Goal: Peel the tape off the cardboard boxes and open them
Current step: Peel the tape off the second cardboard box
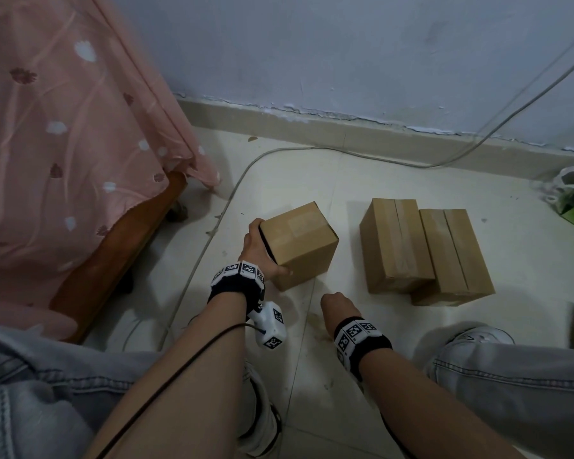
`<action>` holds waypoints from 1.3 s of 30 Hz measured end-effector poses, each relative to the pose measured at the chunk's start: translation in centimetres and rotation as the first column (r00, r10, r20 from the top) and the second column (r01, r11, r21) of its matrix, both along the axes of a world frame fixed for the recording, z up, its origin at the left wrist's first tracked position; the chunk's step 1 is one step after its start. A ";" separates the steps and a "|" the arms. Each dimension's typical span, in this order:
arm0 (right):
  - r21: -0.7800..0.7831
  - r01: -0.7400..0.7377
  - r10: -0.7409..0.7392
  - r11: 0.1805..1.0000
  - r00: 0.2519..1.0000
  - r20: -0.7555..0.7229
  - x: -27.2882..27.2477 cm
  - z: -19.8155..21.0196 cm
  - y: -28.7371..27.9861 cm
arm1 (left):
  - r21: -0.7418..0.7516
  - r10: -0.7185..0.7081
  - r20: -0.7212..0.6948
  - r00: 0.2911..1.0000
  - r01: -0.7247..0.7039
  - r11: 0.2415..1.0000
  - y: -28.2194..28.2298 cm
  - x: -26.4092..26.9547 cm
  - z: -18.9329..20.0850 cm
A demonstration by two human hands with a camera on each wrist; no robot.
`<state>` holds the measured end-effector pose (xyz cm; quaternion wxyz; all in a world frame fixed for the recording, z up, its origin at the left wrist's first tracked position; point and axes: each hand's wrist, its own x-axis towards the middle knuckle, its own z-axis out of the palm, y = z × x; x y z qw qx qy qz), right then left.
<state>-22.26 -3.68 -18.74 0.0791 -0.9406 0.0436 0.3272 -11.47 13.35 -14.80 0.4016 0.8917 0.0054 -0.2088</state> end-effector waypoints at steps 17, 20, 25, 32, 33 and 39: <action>0.022 0.054 -0.055 0.998 0.998 0.028 0.4 -0.7 -0.4 | -0.011 0.008 -0.004 1.000 -0.008 1.000 -0.1 -0.2 0.0; 0.144 0.145 -0.145 0.979 0.989 -0.013 1.3 -1.9 -0.3 | -0.009 0.006 -0.003 1.000 -0.006 1.000 -0.2 -0.1 0.1; 0.222 0.208 -0.212 0.953 0.977 -0.004 2.1 -1.0 -0.4 | -0.003 0.004 -0.016 1.000 -0.004 1.000 -0.2 -0.2 0.1; 0.358 0.315 -0.344 0.879 0.939 0.017 2.3 -0.2 -0.7 | -0.004 0.003 -0.023 1.000 -0.003 1.000 -0.1 -0.1 -0.1; 0.365 0.317 -0.347 0.875 0.938 0.019 2.3 -0.1 -0.7 | -0.004 0.002 -0.023 1.000 -0.002 1.000 -0.1 -0.1 0.0; 0.392 0.407 -0.435 0.825 0.900 -0.017 2.5 0.2 -0.3 | 0.004 0.001 -0.023 1.000 -0.001 1.000 -0.1 0.0 -0.2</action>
